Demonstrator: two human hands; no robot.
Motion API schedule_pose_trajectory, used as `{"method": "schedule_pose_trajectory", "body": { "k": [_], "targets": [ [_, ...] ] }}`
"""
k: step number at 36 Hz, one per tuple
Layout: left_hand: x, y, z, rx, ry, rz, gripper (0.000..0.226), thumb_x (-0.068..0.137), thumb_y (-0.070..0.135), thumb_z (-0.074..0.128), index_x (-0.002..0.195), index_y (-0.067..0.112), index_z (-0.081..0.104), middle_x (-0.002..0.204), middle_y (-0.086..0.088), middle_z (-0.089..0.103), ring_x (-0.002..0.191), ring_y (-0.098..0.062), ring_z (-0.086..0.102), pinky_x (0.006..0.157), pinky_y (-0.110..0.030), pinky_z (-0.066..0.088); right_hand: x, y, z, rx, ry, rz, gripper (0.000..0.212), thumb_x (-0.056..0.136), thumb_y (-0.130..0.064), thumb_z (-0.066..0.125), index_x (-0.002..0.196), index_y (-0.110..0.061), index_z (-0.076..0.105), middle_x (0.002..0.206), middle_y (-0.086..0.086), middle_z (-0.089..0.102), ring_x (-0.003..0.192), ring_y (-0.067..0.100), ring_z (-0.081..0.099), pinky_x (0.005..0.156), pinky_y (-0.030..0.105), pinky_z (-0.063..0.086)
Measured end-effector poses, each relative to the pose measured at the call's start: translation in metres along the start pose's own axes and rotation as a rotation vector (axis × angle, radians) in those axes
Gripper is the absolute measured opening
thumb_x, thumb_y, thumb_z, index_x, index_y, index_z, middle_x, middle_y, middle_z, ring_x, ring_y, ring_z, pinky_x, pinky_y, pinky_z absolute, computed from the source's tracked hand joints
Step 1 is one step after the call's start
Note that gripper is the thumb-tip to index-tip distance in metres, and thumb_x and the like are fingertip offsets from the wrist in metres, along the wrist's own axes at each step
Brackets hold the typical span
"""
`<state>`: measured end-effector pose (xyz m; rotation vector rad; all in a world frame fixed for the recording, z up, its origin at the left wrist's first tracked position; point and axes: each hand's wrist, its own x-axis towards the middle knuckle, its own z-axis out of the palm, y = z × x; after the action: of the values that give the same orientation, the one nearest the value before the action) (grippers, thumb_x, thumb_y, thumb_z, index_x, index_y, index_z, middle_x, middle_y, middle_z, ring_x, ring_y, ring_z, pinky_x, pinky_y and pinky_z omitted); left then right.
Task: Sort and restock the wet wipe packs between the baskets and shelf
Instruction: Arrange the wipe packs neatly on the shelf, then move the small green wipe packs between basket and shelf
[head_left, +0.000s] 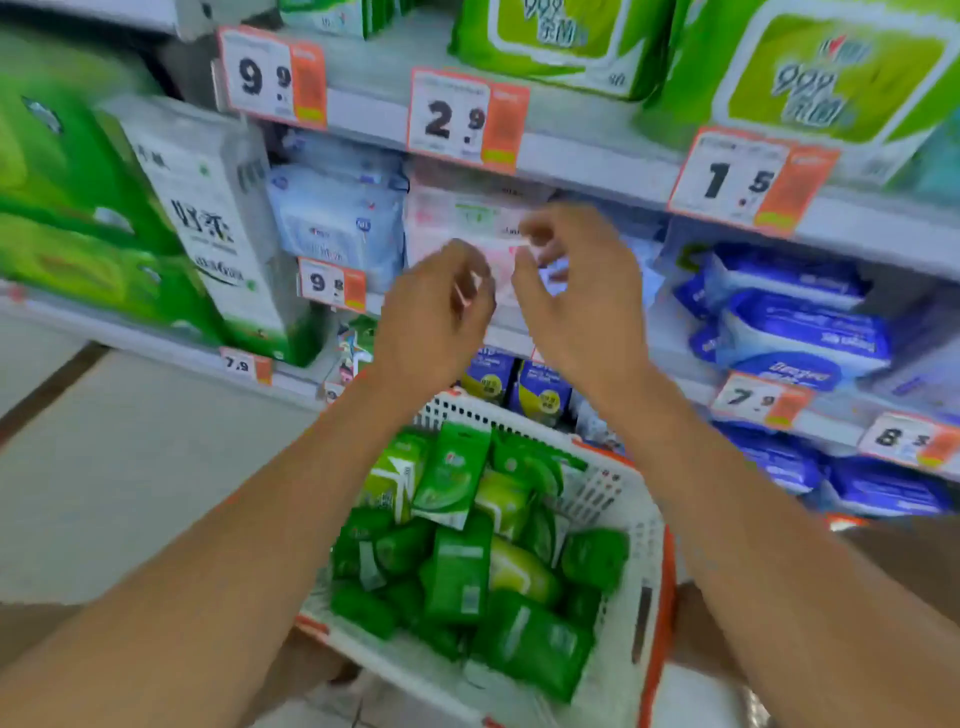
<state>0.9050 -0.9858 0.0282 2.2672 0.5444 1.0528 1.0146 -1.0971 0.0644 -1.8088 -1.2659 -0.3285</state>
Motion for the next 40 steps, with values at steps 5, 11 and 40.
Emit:
{"method": "schedule_pose_trajectory", "body": {
  "k": [5, 11, 40],
  "targets": [
    [-0.184, -0.072, 0.041, 0.110, -0.581, -0.649, 0.040, 0.086, 0.028, 0.073, 0.122, 0.015, 0.059, 0.104, -0.003, 0.068, 0.091, -0.023, 0.067, 0.079, -0.030, 0.053, -0.184, 0.074, 0.054, -0.086, -0.836, 0.803, 0.051, 0.081, -0.034, 0.079, 0.124, -0.012, 0.060, 0.117, 0.007, 0.066, 0.106, 0.024, 0.063, 0.086, 0.028, 0.048],
    [-0.266, -0.098, 0.034, 0.248, -1.047, -0.851, 0.041, 0.087, 0.036, 0.068, 0.118, 0.011, 0.060, 0.119, -0.011, 0.064, 0.100, -0.024, 0.060, 0.079, -0.027, 0.045, -0.287, 0.085, 0.075, -0.184, -1.255, 1.025, 0.072, 0.068, -0.029, 0.090, 0.128, -0.013, 0.055, 0.123, 0.008, 0.064, 0.107, 0.024, 0.063, 0.087, 0.028, 0.053],
    [-0.245, -0.098, 0.081, -0.513, -0.420, -1.472, 0.045, 0.095, 0.021, 0.065, 0.135, 0.006, 0.053, 0.135, -0.013, 0.059, 0.112, -0.028, 0.062, 0.093, -0.036, 0.049, -0.239, 0.124, 0.056, -0.748, -1.423, 0.669, 0.098, 0.066, -0.035, 0.088, 0.149, -0.027, 0.037, 0.138, 0.017, 0.049, 0.126, 0.035, 0.049, 0.102, 0.045, 0.046]
  ]
}}
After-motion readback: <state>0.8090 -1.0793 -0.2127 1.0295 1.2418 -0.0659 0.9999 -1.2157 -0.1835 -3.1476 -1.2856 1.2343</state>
